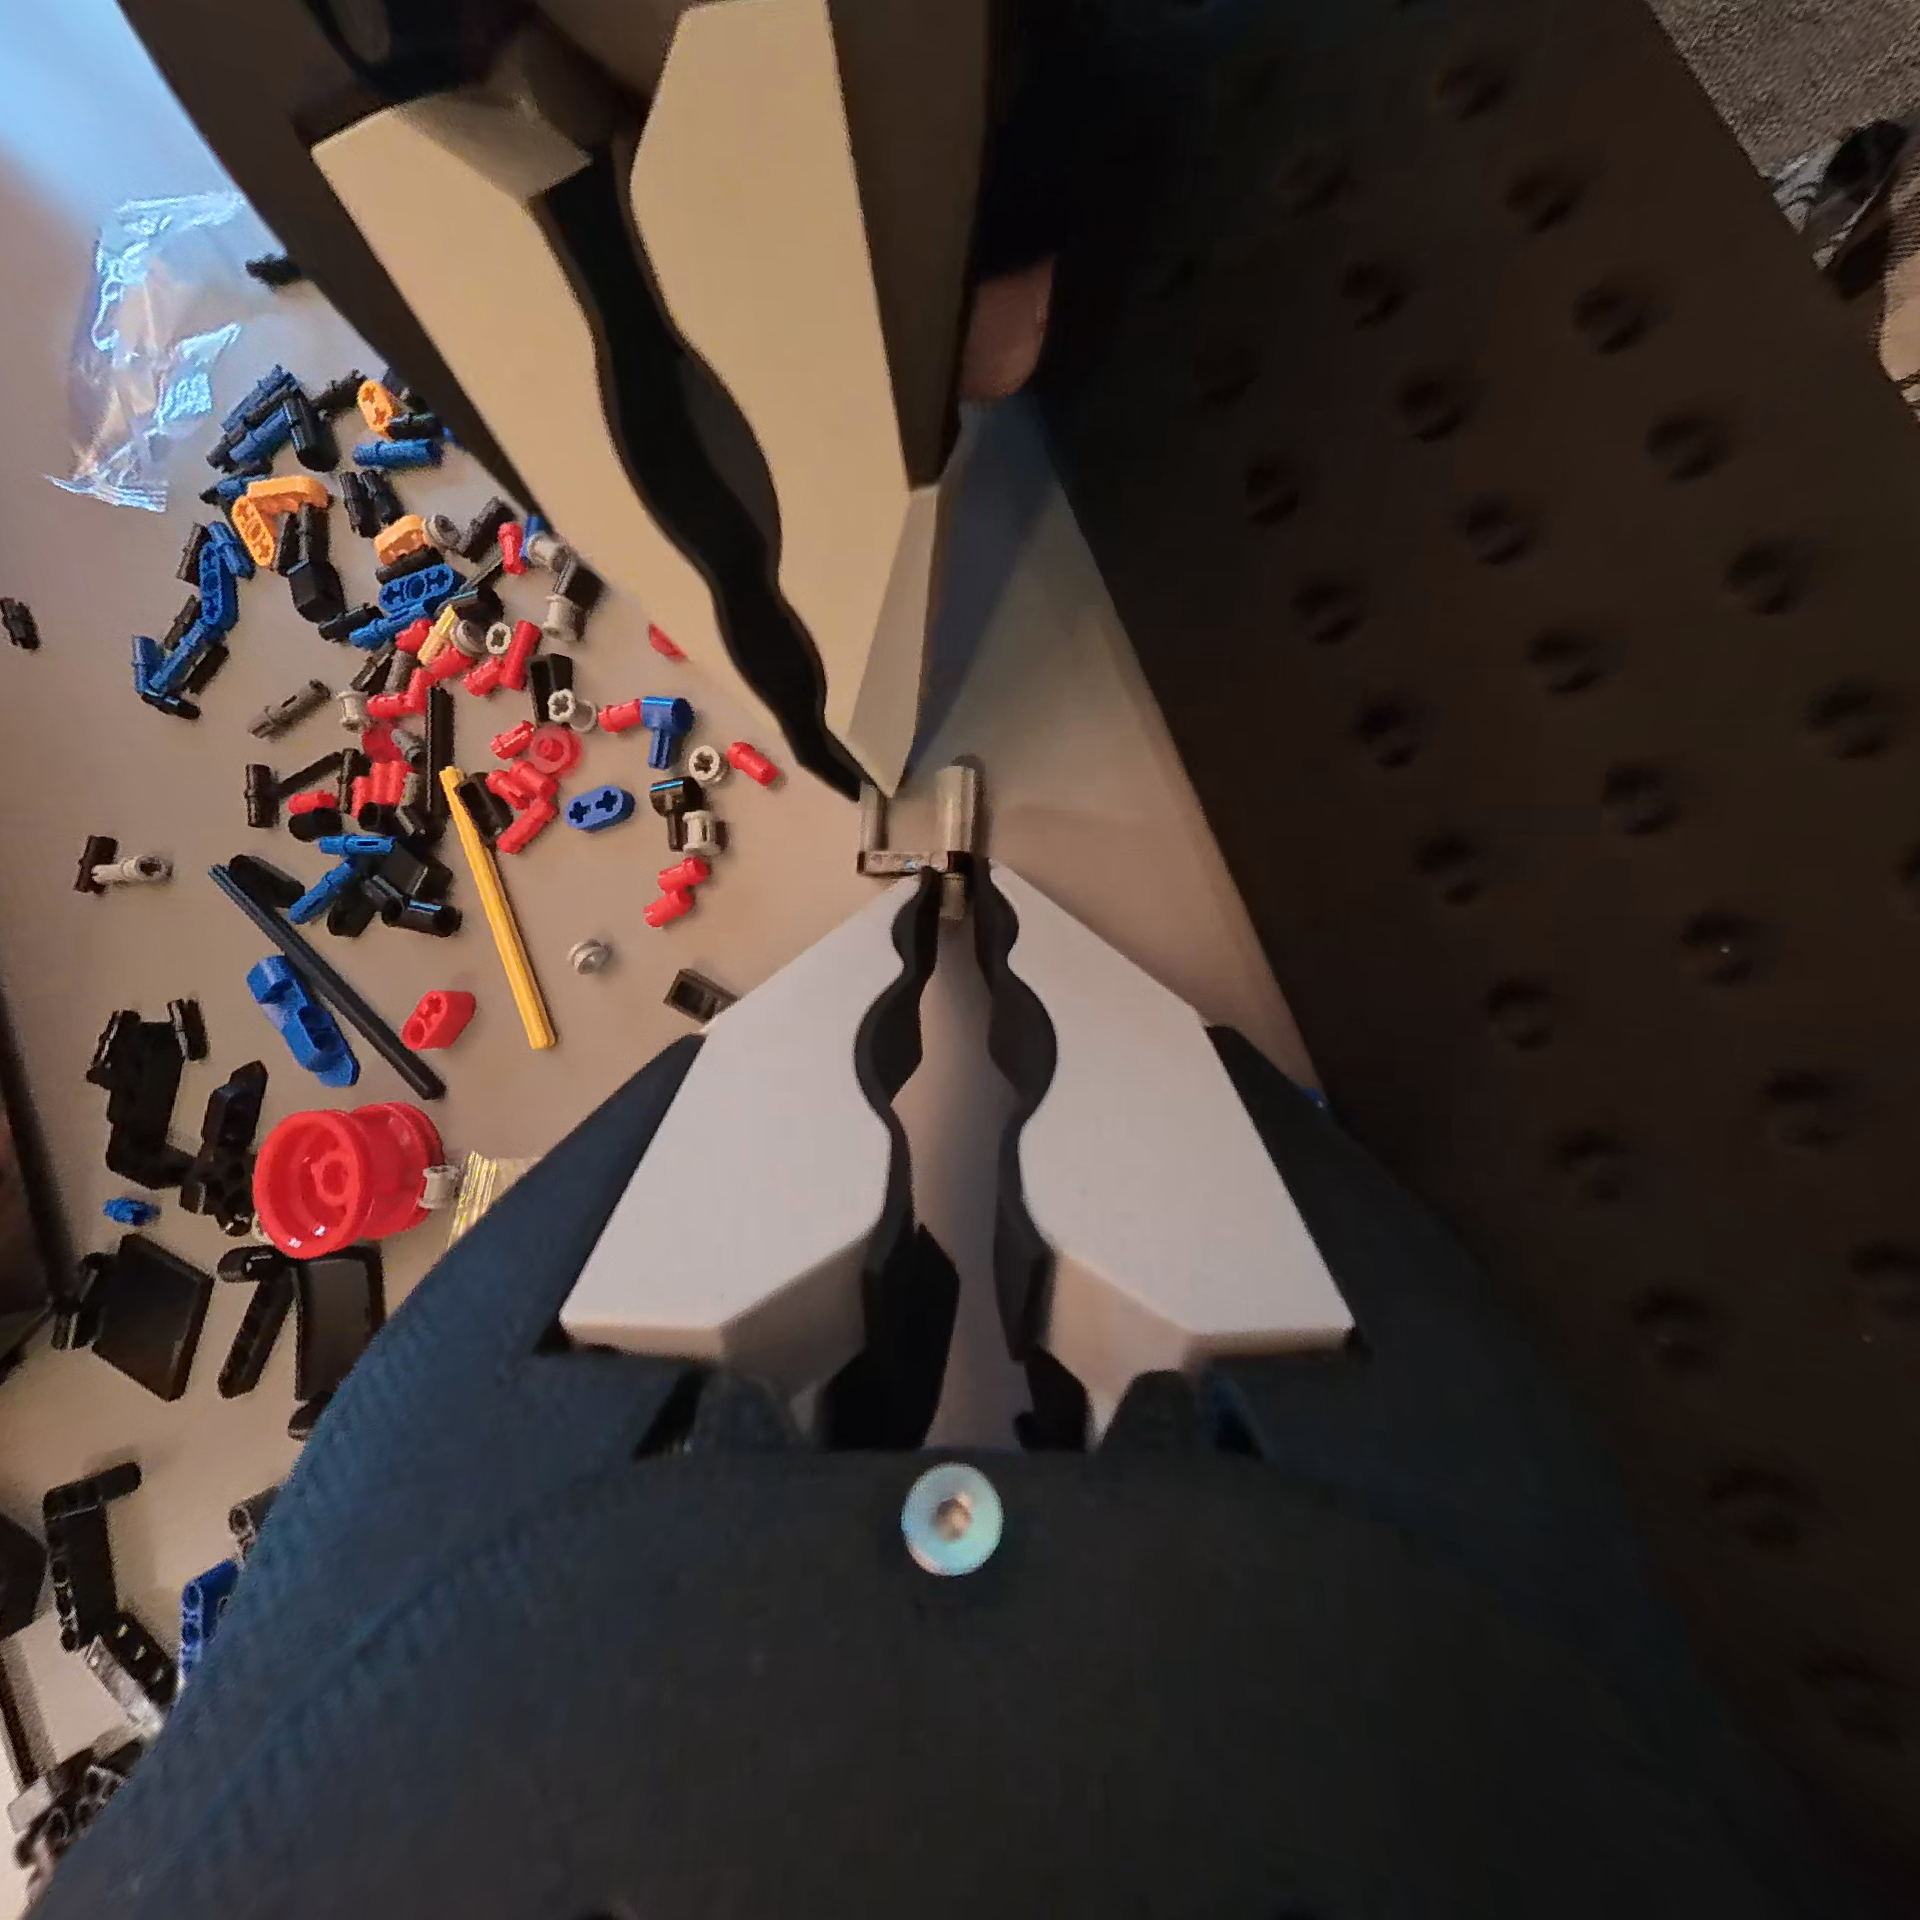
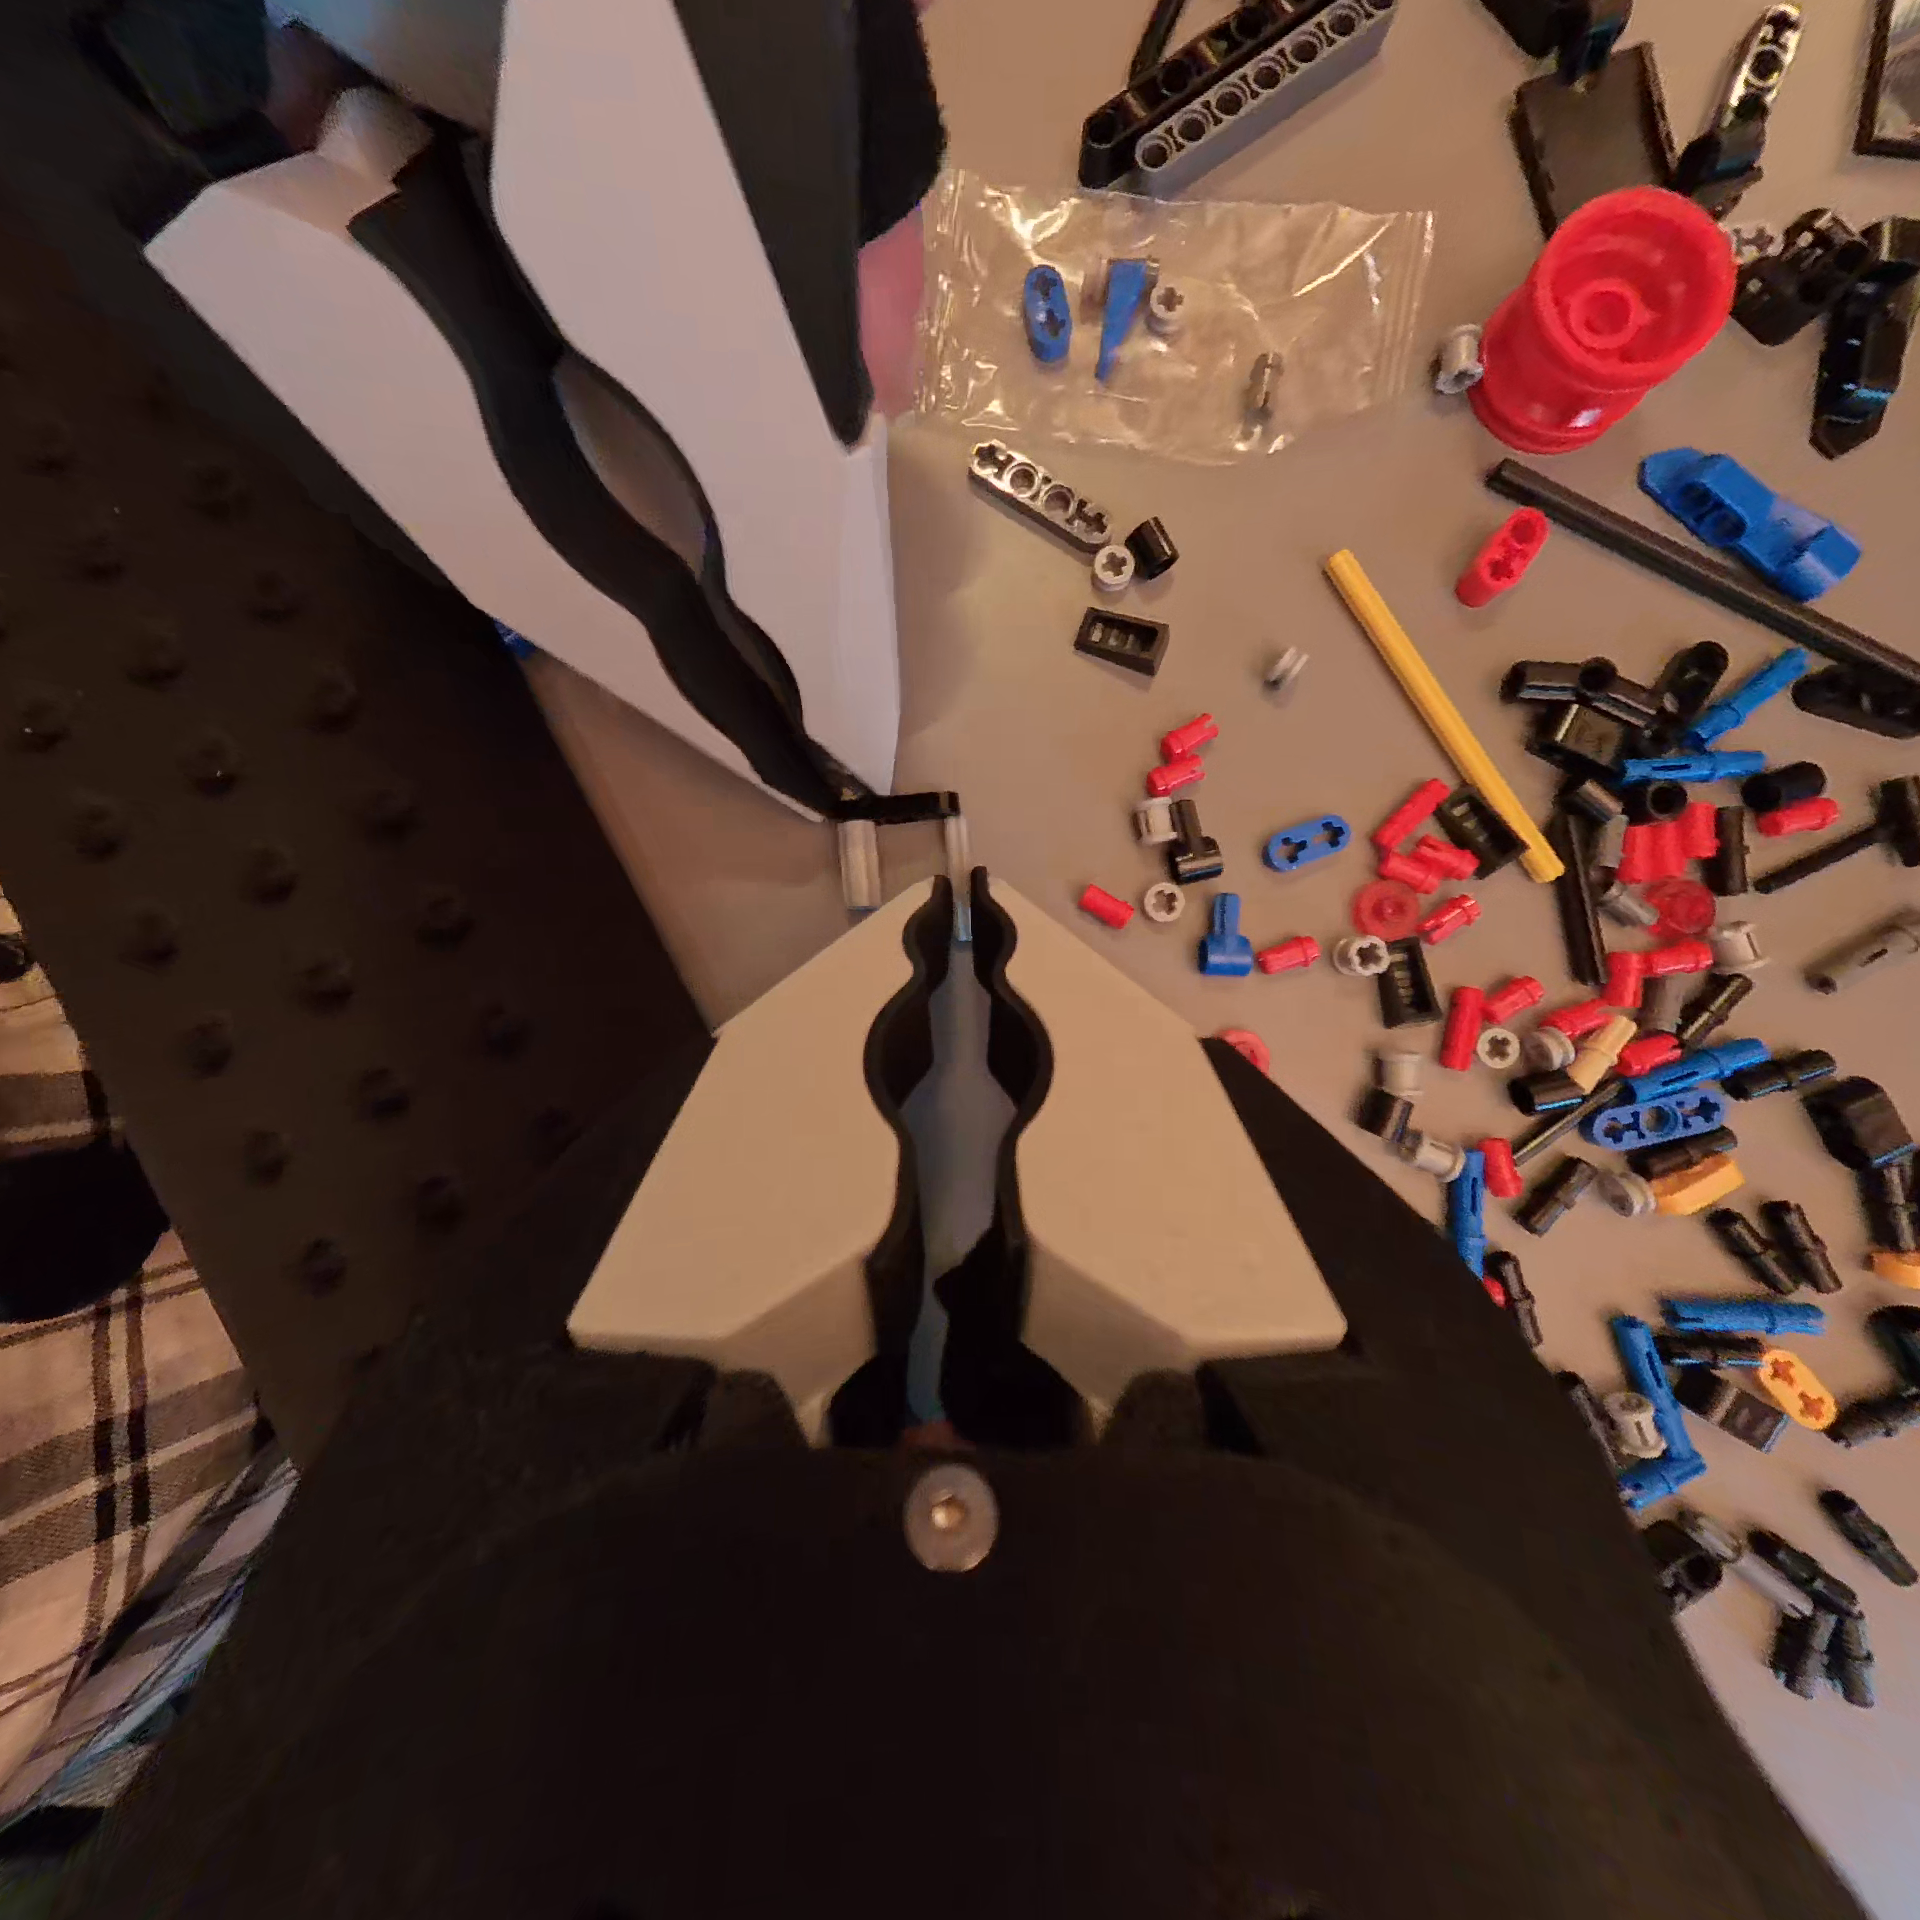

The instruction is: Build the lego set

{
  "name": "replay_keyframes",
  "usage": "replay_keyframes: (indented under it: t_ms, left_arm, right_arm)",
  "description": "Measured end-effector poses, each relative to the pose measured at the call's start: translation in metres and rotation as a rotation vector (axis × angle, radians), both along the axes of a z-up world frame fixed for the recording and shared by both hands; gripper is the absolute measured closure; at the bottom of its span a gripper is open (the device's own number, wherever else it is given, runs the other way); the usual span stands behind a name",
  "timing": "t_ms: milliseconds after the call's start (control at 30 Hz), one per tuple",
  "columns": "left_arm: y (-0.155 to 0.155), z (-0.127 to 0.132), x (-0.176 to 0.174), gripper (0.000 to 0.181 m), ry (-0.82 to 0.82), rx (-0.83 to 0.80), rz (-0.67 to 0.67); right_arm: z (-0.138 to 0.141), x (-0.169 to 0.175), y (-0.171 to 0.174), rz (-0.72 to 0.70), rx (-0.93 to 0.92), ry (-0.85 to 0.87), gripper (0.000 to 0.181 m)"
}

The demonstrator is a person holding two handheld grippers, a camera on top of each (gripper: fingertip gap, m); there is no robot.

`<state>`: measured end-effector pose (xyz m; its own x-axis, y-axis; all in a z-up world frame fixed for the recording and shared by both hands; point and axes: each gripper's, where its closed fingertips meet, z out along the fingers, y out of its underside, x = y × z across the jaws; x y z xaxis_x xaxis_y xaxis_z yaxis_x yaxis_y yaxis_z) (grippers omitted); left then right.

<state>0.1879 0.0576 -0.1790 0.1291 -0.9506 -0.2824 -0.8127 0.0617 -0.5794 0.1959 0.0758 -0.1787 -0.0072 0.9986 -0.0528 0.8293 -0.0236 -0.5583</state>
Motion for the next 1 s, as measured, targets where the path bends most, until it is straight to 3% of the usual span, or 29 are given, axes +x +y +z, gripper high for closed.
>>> replay_keyframes:
  t_ms: [700,1000]
  left_arm:
    - [0.0014,0.0002,-0.0002,0.176,-0.047,-0.065,0.024]
    - [0.0039,-0.0001,-0.003,0.176,-0.058,-0.074,0.007]
  right_arm:
    - [-0.0008,-0.0048,-0.0003,0.112,0.054,-0.027,0.179]
    - [-0.0011,-0.0046,0.0003,0.258,0.12,0.012,0.179]
